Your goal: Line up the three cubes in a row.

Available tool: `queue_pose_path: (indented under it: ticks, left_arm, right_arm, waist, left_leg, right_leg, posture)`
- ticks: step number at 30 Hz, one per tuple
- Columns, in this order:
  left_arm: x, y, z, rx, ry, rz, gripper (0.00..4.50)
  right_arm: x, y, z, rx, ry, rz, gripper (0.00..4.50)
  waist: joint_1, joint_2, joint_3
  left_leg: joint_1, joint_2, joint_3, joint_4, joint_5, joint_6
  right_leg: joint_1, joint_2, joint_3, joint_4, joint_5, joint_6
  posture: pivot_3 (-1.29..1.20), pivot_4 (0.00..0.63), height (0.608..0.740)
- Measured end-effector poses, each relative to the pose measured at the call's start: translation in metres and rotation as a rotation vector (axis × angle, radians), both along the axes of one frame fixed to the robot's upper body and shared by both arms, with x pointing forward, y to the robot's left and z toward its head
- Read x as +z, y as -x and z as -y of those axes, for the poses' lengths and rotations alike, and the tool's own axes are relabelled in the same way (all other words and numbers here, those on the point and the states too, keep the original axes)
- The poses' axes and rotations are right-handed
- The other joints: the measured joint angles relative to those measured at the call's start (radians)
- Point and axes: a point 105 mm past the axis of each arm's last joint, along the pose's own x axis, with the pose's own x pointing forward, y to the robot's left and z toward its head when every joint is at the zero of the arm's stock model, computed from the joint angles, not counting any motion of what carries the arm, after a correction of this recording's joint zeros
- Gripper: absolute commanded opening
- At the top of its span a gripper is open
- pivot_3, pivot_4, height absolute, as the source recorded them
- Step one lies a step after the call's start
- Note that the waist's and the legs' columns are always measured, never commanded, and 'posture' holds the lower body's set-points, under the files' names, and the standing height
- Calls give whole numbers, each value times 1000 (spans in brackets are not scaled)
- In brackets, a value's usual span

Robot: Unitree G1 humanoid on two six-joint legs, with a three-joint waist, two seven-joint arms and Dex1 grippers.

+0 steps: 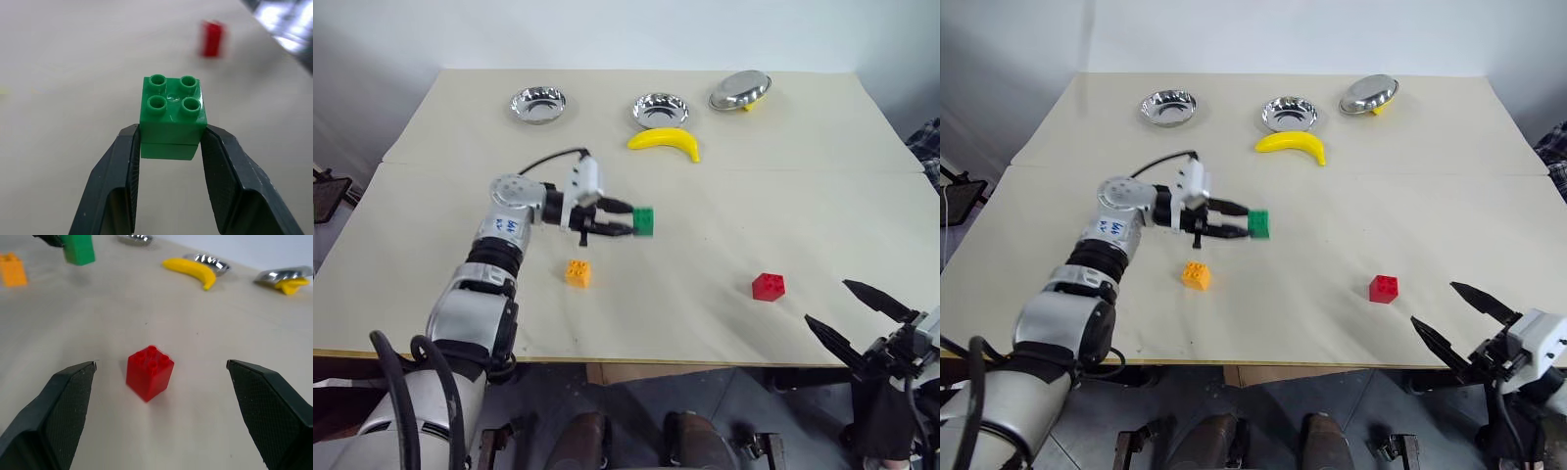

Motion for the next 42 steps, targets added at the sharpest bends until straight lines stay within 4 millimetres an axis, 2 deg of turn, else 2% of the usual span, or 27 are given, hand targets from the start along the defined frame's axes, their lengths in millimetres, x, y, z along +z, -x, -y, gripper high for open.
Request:
queue_pose_path:
  ticks: [2,5,10,16,26,42]
  left_arm:
    - [-15,6,22,5,-11,-37,1466]
    - [-26,9,52,33,-20,-51,1466]
    - [-34,10,76,69,-39,-40,1466]
    - [-36,13,79,71,-75,-42,1466]
    - [-40,35,76,40,-132,-64,1466]
    - [-42,31,92,82,-117,-70,1466]
  right_arm:
    - [-1,6,3,13,2,-26,4500]
    - [-3,13,4,30,-3,-50,4500]
    - [-3,20,3,47,1,-74,4500]
    - [0,23,2,56,15,-66,4500]
    - [4,20,-1,64,13,-45,4500]
    - [-2,15,-2,78,6,-50,4500]
  waist:
    - [1,0,0]
    - [-1,-1,0]
    - [-4,0,0]
    - [-3,0,0]
    - [-1,1,0]
    - [23,1,-1]
  left_leg:
    - [-1,0,0,0,0,1]
    - [-1,0,0,0,1,1]
    - [0,0,1,0,1,1]
    - [1,0,2,0,1,1]
    - [3,0,-2,1,1,1]
    - [6,-3,-5,3,2,2]
  right_leg:
    - [0,-1,1,0,0,1]
    - [0,-1,3,-1,1,1]
    - [0,-1,3,-1,1,1]
    - [0,-3,4,-1,1,1]
    - [4,-4,9,-3,1,1]
    - [12,-5,7,-9,2,4]
  posture:
    - [0,150,740]
    - [0,150,740]
    - [0,150,740]
    - [0,150,740]
    - [0,150,740]
    - [0,150,740]
